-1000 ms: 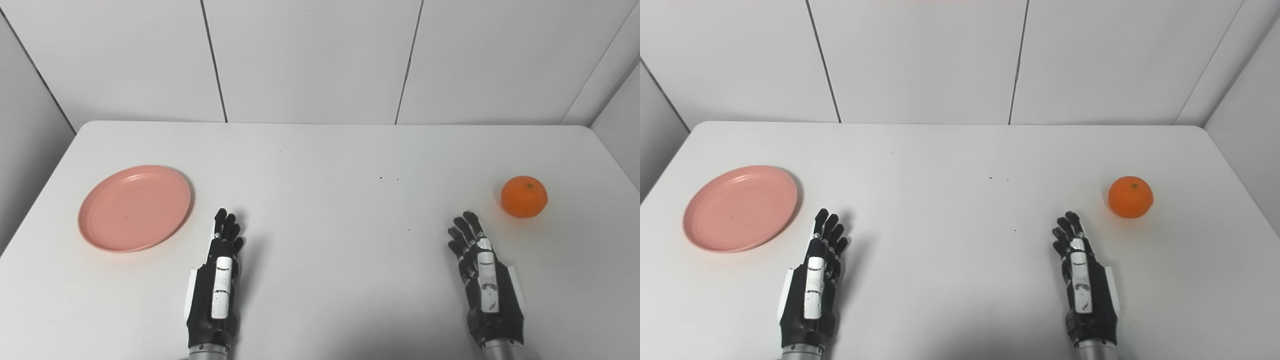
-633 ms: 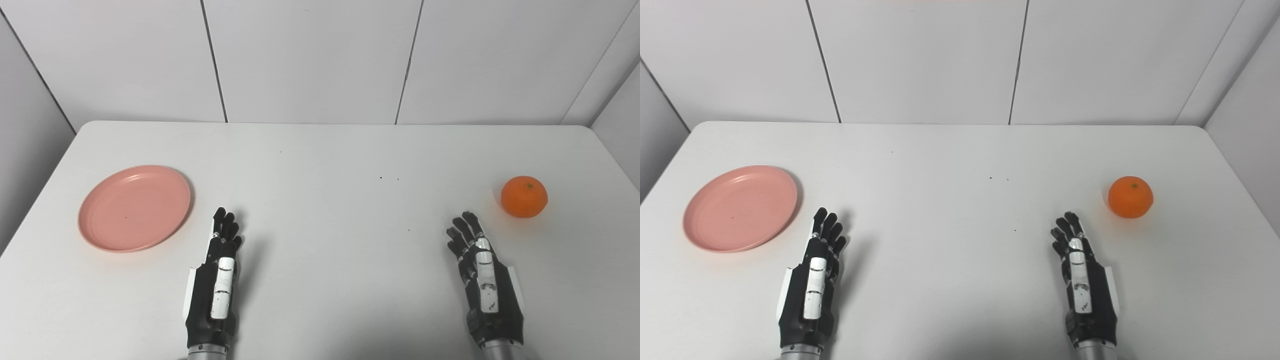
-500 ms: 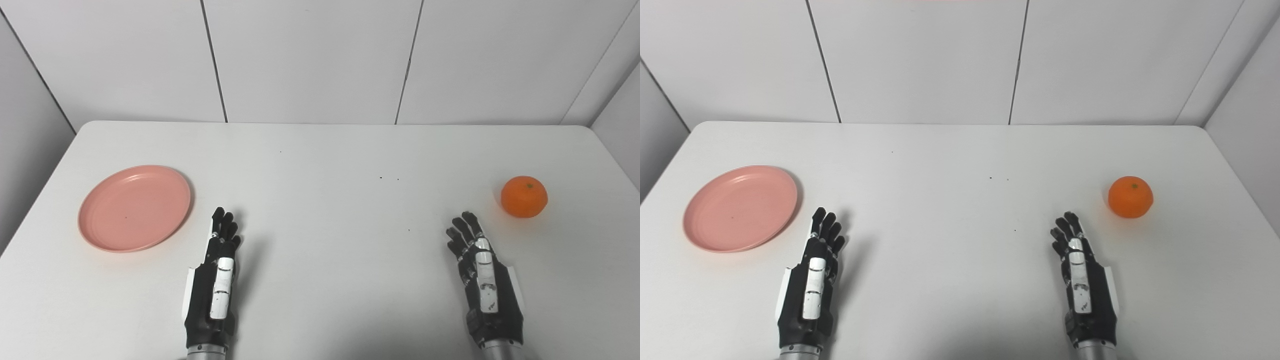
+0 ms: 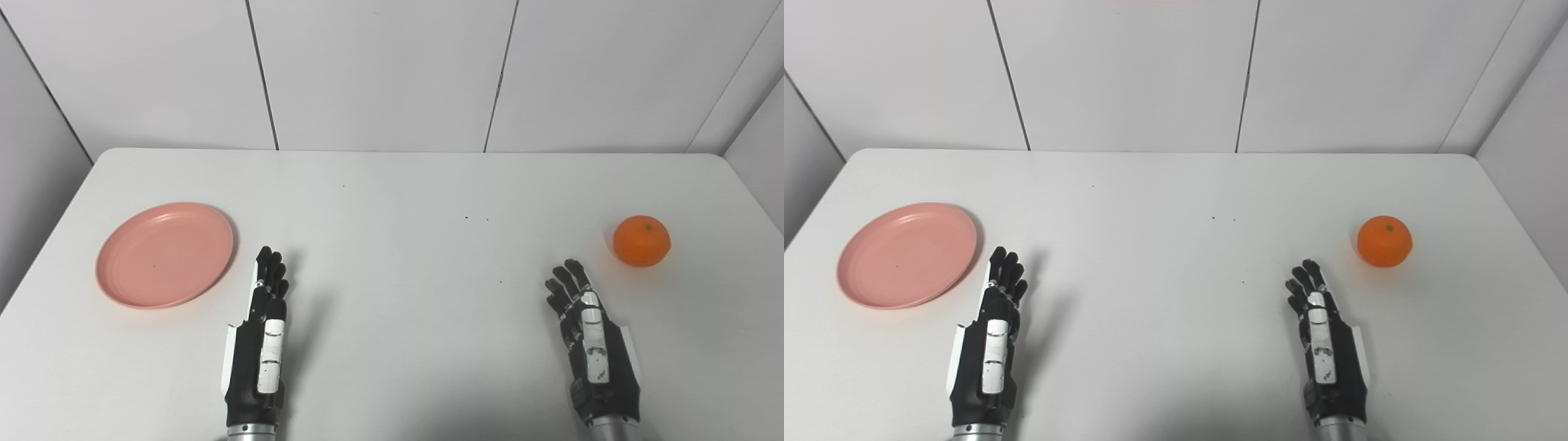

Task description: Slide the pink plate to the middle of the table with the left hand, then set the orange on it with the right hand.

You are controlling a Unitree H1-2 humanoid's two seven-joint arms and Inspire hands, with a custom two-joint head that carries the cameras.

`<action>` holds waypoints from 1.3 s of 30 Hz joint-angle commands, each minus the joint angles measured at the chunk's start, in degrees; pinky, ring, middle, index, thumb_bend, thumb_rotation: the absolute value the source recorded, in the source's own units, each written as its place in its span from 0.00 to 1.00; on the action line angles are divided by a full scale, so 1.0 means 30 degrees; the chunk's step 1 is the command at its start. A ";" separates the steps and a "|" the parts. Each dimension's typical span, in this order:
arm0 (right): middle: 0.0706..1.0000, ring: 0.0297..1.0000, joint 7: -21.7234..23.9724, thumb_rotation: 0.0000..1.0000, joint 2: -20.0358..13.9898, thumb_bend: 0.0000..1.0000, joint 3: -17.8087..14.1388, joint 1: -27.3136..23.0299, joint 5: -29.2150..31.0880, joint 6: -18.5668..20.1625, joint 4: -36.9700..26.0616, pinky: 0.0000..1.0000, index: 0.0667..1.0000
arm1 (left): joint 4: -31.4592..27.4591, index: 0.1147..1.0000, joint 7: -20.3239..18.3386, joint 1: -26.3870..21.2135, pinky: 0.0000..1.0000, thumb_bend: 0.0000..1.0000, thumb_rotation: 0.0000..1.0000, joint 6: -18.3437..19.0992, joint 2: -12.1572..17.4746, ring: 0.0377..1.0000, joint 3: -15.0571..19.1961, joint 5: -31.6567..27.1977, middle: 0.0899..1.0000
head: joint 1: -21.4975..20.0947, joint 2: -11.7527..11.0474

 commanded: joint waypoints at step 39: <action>0.89 0.90 0.0071 0.90 0.0051 0.81 0.0346 0.0995 0.0007 0.0346 -0.0429 0.93 0.91 | -0.1963 1.00 -0.1756 0.2172 1.00 0.72 0.99 0.6379 0.1174 1.00 0.0929 -0.1259 1.00 | -0.0173 0.0131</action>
